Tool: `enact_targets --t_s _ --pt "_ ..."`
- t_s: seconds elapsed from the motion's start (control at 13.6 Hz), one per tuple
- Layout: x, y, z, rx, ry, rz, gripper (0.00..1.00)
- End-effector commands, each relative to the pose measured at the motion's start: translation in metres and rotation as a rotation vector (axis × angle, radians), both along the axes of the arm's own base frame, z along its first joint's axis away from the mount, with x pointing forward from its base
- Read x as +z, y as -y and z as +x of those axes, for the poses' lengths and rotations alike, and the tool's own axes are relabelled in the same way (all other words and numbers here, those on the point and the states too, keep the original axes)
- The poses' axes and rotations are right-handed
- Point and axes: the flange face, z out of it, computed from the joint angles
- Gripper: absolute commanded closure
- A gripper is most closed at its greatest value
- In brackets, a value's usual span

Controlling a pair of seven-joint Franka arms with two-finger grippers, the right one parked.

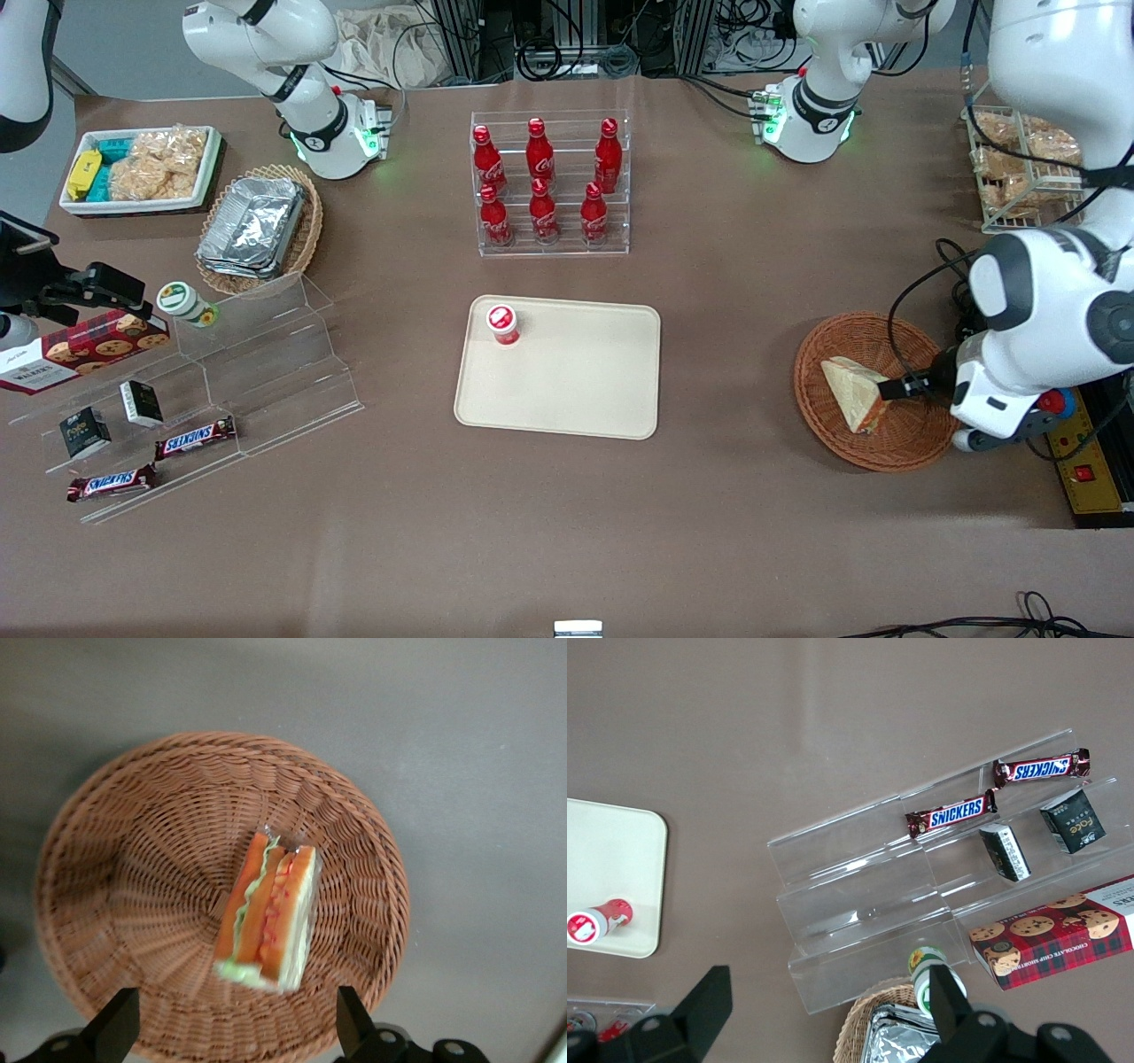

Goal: Place sandwich from basket to tray
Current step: 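Lower the open left gripper over the wrapped sandwich in the wicker basket, then close the left gripper on the sandwich and lift it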

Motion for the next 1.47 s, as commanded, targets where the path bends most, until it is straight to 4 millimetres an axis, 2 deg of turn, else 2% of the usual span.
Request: enact_targets --t_s 0.0,0.22,0.37,0.44,0.51,0.66,0.81,0.88,1.03,1.39 --pt "-0.031 0.004 0.006 0.021 0.011 -0.007 0.0" --pt "-0.064 0.01 0.007 0.008 -0.002 -0.006 0.0" --pt "-0.072 0.01 0.005 0.01 -0.016 -0.005 0.0" --pt "-0.075 0.01 0.006 0.007 -0.018 -0.005 0.08" --pt "-0.076 0.01 0.006 0.007 -0.019 -0.005 0.21" --pt "-0.077 0.01 0.005 0.009 -0.021 -0.005 0.57" --pt "-0.072 0.01 0.006 0.013 -0.02 -0.005 0.79" --pt "-0.064 0.011 0.007 0.014 -0.014 -0.007 0.85" --pt "-0.018 0.015 0.012 0.019 0.022 -0.015 0.93" --pt "0.129 0.018 0.012 -0.017 0.075 -0.019 0.94"
